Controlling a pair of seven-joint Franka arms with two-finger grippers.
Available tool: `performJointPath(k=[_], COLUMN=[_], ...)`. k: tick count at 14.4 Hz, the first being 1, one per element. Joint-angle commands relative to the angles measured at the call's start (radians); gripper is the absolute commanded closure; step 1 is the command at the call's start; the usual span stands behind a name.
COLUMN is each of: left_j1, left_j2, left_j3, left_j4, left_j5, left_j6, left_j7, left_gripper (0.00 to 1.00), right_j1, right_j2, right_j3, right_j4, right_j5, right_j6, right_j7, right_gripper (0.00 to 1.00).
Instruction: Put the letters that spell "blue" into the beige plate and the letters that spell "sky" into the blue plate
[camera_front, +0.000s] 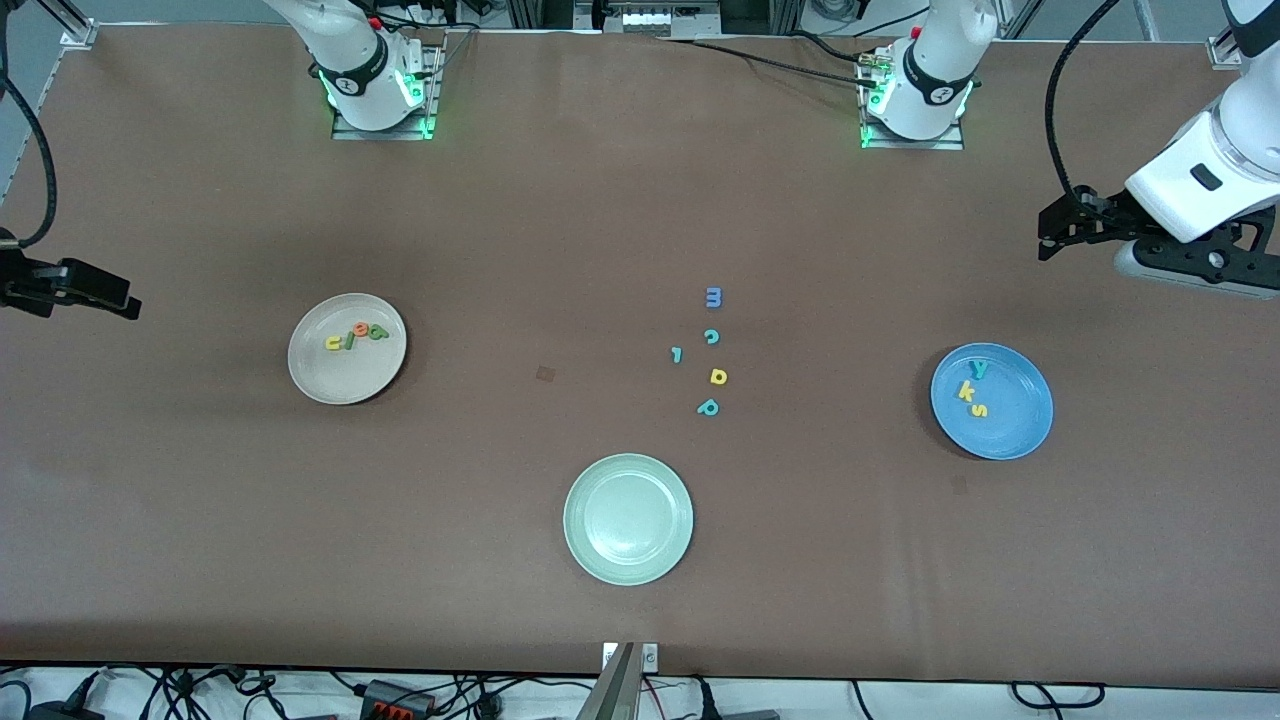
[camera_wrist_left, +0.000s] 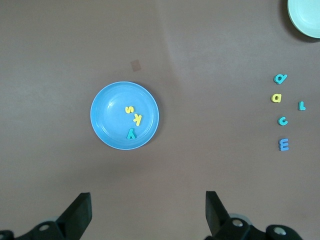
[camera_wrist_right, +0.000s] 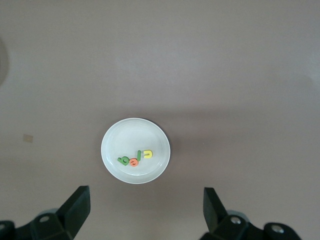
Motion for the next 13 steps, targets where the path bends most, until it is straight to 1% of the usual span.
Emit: performJointPath(k=[1,3,7,8,10,13], left_j1=[-0.007,-0.005,-0.007,-0.007,0.001,-0.004], left_j2=[0.012,0.012,0.012,0.013,0.012,0.012], left_j3=[0.002,0.002,0.002,0.002,0.004,0.004], left_j4=[0.034,0.034,0.034,0.034,0.033,0.033], left_j5=[0.005,0.005,-0.009,-0.018,-0.026,-0.026], left_j6=[-0.027,-0.028,-0.025,-0.022,-0.025,-0.025], left_j7=[-0.008,-0.015,-0.04,-0.041,-0.037,-0.04], left_gripper=[0.0,0.0,0.0,0.0,0.0,0.0], right_j1=[-0.029,-0.029,-0.029,-0.029,-0.03,-0.032], right_j2=[-0.04,-0.067,-0.208,-0.231,-0.262,-0.275], right_j3=[0.041,0.041,0.039,0.039,0.038,0.038], right_j4=[-0.04,-0.083,-0.288,-0.319,-0.356,-0.367], right_j5=[-0.018,-0.018,-0.021,-0.021,-0.021,-0.027], right_j6=[-0.001,-0.004,0.086,0.098,0.115,0.115], right_j7=[0.004,0.004,0.004,0.004,0.009,0.013], right_gripper=[0.0,0.0,0.0,0.0,0.0,0.0])
